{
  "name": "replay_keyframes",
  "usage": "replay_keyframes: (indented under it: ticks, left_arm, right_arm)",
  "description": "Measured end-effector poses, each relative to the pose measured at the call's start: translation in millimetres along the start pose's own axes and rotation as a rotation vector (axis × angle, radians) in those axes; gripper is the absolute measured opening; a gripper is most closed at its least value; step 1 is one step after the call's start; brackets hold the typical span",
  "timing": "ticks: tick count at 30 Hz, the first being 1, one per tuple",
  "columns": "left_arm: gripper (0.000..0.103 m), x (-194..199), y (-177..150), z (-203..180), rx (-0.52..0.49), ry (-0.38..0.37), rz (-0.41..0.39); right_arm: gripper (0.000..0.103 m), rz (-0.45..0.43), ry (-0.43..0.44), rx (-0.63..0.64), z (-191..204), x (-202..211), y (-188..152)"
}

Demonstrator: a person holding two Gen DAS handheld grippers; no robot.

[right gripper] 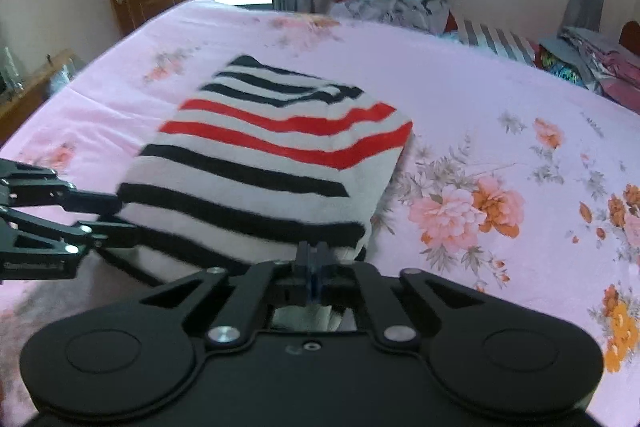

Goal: Fold small clothes

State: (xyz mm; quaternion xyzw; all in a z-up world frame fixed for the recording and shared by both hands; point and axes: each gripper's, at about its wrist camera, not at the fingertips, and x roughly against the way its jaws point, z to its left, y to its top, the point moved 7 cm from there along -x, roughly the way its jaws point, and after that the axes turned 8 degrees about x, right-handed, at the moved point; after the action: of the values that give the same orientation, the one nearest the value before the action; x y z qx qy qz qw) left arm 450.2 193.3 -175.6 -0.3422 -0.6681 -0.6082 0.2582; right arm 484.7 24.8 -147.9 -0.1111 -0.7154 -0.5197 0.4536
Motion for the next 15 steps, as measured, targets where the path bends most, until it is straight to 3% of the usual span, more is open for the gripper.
replay_keyframes:
  ticks: [5, 8, 11, 14, 15]
  left_arm:
    - [0.039, -5.4, -15.4, -1.1, 0.008, 0.047, 0.013]
    - [0.04, 3.4, -16.2, -4.1, 0.015, 0.077, 0.006]
    - [0.04, 19.7, -20.2, -7.5, 0.045, 0.077, -0.018]
    - [0.04, 36.7, -27.2, -11.9, 0.075, 0.092, -0.064]
    - [0.04, 42.1, -29.9, -14.1, 0.081, 0.097, -0.074]
  right_arm:
    - [0.003, 0.076, 0.01, -0.027, -6.4, -18.3, -23.7]
    - [0.004, 0.046, 0.029, -0.102, -10.4, -7.1, -24.4]
    - [0.006, -0.016, 0.026, -0.099, -6.0, 22.1, -22.9]
    - [0.012, -0.057, 0.011, -0.104, -4.5, 47.8, -25.5]
    - [0.019, -0.067, 0.0, -0.107, -4.4, 55.2, -27.3]
